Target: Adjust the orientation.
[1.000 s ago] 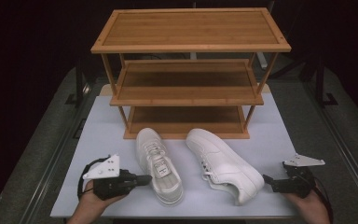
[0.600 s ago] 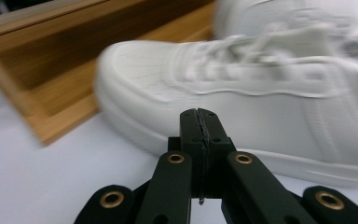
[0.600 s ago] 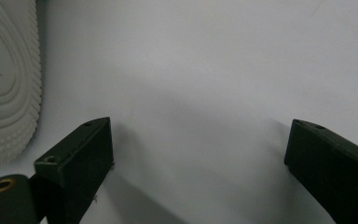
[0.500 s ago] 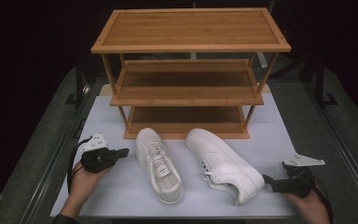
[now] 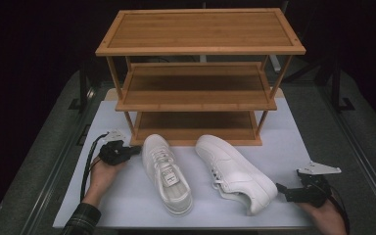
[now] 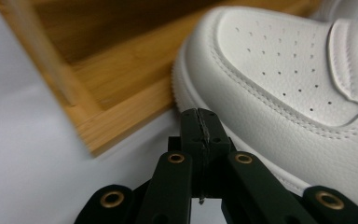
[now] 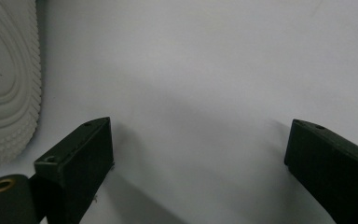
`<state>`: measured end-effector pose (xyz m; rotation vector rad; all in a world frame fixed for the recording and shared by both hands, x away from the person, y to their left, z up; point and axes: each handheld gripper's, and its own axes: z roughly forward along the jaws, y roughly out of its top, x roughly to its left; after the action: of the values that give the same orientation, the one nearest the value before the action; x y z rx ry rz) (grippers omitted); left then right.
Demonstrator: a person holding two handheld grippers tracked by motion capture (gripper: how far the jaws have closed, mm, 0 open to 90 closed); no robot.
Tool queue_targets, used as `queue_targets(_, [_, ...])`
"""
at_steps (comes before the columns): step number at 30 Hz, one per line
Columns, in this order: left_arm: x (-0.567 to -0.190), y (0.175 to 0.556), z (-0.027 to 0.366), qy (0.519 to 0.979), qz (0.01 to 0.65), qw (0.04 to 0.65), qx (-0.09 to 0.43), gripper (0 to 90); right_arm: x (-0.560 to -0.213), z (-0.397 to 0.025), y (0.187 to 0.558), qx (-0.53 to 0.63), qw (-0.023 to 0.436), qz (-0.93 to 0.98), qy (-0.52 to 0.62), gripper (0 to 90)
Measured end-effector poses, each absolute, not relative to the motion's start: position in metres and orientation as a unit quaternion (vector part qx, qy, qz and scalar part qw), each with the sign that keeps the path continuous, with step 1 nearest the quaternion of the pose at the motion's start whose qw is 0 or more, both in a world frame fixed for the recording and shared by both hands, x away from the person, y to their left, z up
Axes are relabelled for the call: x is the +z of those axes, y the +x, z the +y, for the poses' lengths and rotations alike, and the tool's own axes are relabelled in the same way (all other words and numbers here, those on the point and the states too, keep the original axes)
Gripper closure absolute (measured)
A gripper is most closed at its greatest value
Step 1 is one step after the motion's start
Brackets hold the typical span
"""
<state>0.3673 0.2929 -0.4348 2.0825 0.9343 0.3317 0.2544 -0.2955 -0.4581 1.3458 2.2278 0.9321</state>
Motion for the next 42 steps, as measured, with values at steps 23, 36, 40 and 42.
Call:
queue_targets(23, [-0.428, 0.378, 0.225, 0.834, 0.334, 0.421, 0.123, 80.7, -0.458, -0.295, 0.254, 0.331, 0.188, 0.792, 0.478, 7.2])
queue_targets(36, [-0.392, 0.336, 0.24, 0.844, 0.313, 0.429, 0.074, 48.6, -0.457, -0.294, 0.253, 0.325, 0.199, 0.792, 0.477, 6.7])
queue_targets(40, [-0.378, 0.318, 0.243, 0.835, 0.301, 0.456, 0.067, 46.9, -0.458, -0.295, 0.254, 0.33, 0.19, 0.79, 0.481, 6.5])
queue_targets(42, [-0.374, 0.31, 0.243, 0.834, 0.293, 0.463, 0.064, 45.6, -0.458, -0.294, 0.254, 0.327, 0.191, 0.791, 0.48, 6.3])
